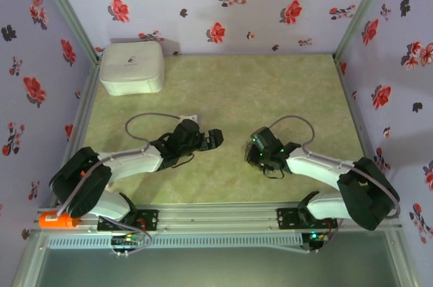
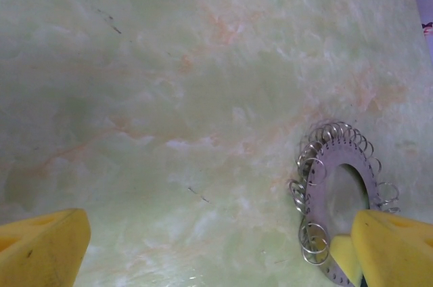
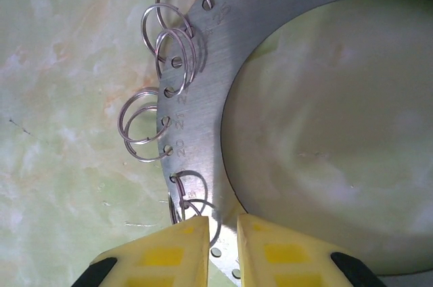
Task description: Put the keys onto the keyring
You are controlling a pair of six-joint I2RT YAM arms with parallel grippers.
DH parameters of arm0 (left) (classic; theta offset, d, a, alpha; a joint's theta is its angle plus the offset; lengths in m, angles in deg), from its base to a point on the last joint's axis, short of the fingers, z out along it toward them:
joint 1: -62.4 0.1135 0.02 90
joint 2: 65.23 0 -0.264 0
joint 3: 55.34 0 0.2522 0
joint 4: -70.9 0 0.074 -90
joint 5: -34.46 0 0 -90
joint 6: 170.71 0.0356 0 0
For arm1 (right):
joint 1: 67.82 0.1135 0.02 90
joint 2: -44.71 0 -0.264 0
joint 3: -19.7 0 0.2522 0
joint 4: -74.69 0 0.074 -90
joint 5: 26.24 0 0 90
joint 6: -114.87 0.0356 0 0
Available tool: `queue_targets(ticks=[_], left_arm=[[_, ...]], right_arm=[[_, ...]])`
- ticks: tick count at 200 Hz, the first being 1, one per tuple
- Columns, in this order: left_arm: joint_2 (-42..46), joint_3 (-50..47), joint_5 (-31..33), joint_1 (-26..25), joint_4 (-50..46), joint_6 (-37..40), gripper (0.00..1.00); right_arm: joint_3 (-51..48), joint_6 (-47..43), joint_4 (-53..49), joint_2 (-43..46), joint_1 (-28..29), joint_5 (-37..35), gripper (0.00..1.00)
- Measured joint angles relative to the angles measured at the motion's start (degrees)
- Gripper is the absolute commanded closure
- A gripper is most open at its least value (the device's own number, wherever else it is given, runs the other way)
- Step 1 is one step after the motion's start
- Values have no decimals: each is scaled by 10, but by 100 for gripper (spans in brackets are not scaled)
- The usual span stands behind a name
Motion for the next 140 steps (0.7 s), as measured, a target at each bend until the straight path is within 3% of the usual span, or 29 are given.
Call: queue_targets(ticks=[140], left_arm=[[-28,26,5,-9,-53,-6,0]], right_arm=[[46,-14,-32,-20,14,-9,71]])
